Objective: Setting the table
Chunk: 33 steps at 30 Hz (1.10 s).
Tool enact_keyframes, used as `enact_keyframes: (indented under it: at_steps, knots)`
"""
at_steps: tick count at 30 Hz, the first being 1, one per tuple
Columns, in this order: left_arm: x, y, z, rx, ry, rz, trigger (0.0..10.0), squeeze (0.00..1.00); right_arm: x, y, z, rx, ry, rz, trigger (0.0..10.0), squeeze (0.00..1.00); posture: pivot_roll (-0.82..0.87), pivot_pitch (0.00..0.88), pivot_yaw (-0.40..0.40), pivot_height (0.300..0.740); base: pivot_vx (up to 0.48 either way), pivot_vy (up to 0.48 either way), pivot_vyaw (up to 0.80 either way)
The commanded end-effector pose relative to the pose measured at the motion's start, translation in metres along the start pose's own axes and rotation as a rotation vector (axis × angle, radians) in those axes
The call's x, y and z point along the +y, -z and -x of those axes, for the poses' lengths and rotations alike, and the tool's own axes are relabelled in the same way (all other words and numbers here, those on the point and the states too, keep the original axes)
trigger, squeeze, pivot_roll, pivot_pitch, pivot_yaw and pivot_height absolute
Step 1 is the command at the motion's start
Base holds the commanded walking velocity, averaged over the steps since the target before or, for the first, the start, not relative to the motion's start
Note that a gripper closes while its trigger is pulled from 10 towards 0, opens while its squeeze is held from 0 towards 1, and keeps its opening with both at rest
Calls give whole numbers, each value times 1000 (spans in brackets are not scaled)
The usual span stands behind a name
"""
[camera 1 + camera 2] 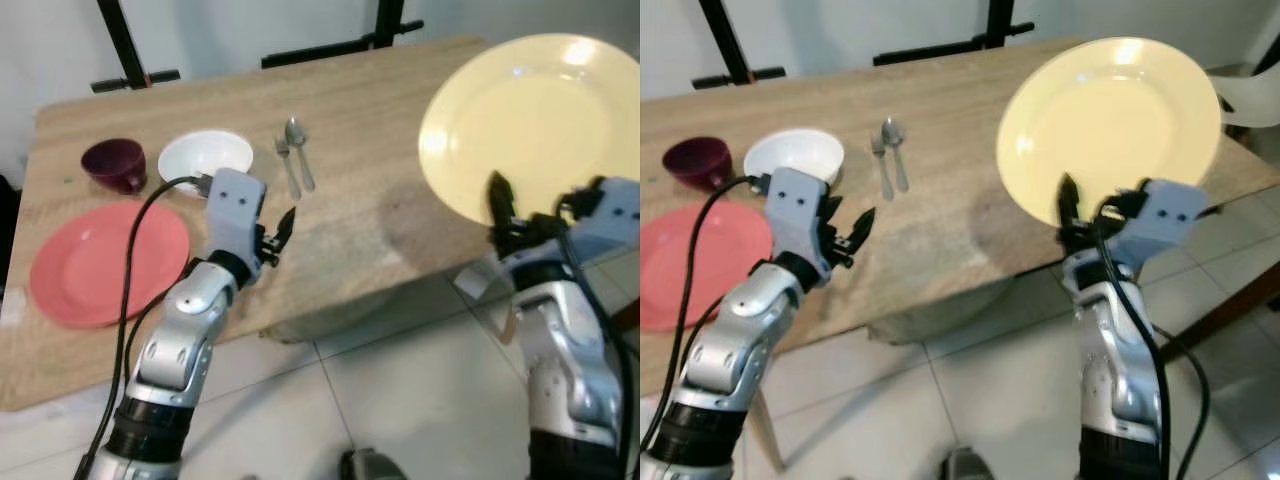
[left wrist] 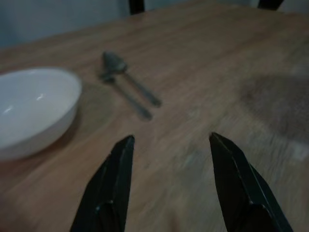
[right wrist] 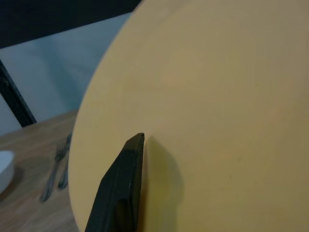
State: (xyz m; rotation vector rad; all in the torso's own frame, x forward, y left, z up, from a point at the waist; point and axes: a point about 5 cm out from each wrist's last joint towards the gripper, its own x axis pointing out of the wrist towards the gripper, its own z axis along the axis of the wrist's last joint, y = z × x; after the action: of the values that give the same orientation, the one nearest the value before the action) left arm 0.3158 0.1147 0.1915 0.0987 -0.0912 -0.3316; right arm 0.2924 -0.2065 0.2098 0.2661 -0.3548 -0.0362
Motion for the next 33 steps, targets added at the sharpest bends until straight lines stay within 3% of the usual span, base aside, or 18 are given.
enact_keyframes:
  at_steps: [1, 33]
  knots:
    - [1, 3, 1, 11, -6, 1, 10000, 0, 2, -1, -1, -12, -11, 11, 10000, 0, -160, 51, 61, 740, -341, 0, 0]
    - [-1, 2, 0, 11, 4, 2, 10000, 0, -2, 2, 0, -4, 6, 19, 10000, 0, -162, 57, 69, 740, -332, 0, 0]
